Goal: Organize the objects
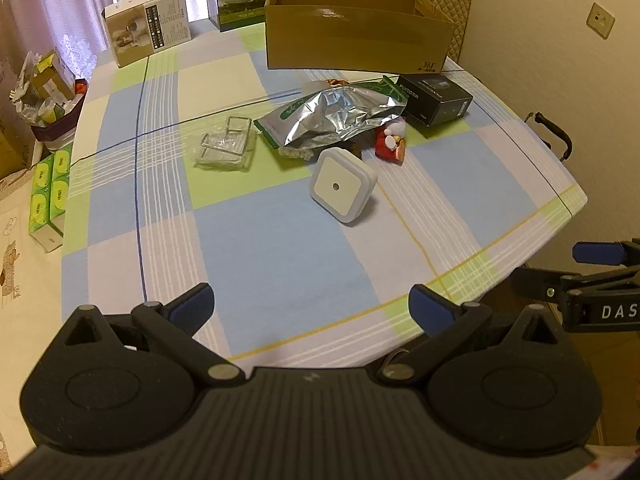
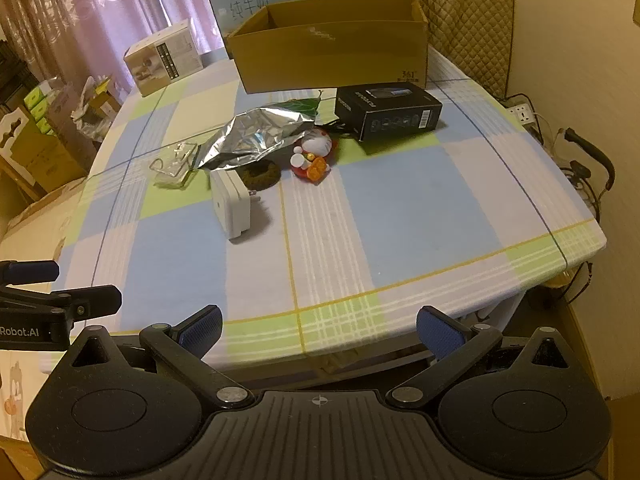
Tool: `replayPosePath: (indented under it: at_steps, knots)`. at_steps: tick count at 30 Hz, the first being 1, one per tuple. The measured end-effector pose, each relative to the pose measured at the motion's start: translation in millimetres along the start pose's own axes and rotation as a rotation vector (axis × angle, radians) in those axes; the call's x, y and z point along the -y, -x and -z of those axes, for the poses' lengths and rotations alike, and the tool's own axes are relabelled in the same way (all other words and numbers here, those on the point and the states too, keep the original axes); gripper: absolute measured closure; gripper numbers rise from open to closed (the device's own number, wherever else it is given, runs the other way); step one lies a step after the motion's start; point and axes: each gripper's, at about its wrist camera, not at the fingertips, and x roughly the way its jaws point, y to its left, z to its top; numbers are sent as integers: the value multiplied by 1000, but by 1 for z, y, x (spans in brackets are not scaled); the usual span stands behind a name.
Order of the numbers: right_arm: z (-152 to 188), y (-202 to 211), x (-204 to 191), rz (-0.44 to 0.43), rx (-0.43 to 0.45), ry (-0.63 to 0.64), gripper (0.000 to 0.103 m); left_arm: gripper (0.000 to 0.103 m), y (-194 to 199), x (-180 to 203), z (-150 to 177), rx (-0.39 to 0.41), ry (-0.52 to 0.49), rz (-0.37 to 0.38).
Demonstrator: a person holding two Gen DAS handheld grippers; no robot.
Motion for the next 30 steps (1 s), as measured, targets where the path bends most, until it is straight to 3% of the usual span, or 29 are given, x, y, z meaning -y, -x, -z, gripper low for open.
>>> replayPosePath:
  at_steps: [30]
  knots:
    - [-7, 2, -2, -2, 4, 9, 2, 1, 5, -3, -6, 11, 33, -19]
